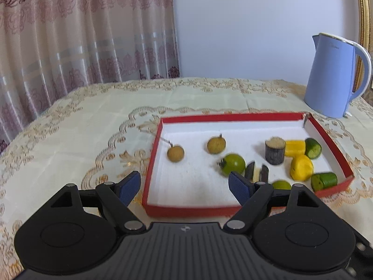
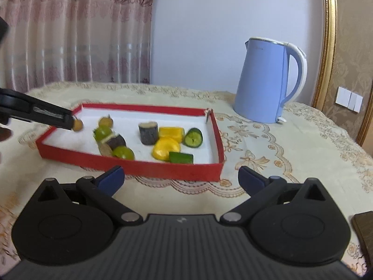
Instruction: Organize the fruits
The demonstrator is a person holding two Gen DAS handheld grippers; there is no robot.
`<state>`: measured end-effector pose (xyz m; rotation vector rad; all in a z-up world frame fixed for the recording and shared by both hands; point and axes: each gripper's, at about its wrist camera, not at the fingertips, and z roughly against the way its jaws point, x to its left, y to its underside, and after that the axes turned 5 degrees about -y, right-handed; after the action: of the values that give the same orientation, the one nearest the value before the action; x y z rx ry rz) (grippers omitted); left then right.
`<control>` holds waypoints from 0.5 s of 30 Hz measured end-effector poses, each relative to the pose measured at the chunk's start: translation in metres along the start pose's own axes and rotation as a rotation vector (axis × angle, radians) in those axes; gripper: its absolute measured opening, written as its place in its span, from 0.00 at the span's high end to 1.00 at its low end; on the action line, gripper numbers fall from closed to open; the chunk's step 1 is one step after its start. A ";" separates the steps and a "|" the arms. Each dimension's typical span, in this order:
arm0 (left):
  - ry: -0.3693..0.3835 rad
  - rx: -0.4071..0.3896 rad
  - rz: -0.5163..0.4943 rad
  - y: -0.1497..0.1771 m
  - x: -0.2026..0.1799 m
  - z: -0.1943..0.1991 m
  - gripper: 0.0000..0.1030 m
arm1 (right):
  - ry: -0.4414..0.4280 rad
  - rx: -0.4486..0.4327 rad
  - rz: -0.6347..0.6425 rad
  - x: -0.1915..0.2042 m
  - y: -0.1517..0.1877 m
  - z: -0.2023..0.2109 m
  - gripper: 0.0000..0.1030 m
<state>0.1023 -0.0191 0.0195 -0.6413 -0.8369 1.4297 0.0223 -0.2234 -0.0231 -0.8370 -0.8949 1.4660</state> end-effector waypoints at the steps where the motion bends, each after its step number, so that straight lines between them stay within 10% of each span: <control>1: 0.002 0.006 -0.002 0.003 0.000 0.001 0.20 | -0.003 0.015 -0.002 0.000 0.002 -0.002 0.12; 11: 0.011 0.024 -0.008 0.027 -0.001 0.015 0.20 | 0.022 -0.337 -0.080 0.001 -0.002 0.053 0.00; 15: 0.011 0.041 -0.007 0.035 -0.003 0.014 0.20 | 0.008 -0.212 -0.033 0.002 0.002 0.035 0.00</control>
<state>0.0706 -0.0209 -0.0011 -0.6144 -0.7982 1.4322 -0.0103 -0.2233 -0.0091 -0.9783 -1.0662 1.3533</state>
